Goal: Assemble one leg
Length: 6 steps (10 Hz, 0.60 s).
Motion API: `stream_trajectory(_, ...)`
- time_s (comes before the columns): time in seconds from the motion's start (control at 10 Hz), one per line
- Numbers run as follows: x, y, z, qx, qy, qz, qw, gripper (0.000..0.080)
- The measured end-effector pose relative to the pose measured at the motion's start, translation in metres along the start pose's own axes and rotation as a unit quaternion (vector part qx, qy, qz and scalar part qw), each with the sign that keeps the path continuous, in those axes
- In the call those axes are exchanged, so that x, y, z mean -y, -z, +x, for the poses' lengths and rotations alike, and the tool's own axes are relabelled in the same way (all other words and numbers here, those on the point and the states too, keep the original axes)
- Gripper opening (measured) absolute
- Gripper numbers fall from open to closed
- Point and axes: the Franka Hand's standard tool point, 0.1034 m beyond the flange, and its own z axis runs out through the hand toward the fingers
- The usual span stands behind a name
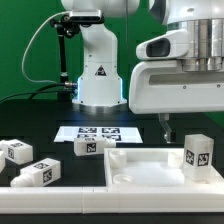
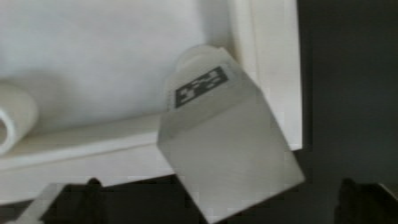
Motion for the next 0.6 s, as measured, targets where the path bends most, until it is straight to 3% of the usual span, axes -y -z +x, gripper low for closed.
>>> stream_trajectory(0.1, 0.008, -0.006, -0.003, 0.0, 0.077, -0.024, 0.997, 0.0649)
stream_trajectory(0.2, 0.017, -0.013, -0.007, 0.0, 0.114, -0.029, 0.993, 0.0649)
stream_trajectory(0.4, 0.017, -0.017, -0.008, -0.002, 0.108, -0.029, 0.994, 0.0649)
stream_trajectory(0.6, 0.017, -0.018, -0.009, -0.002, 0.097, -0.029, 0.995, 0.041)
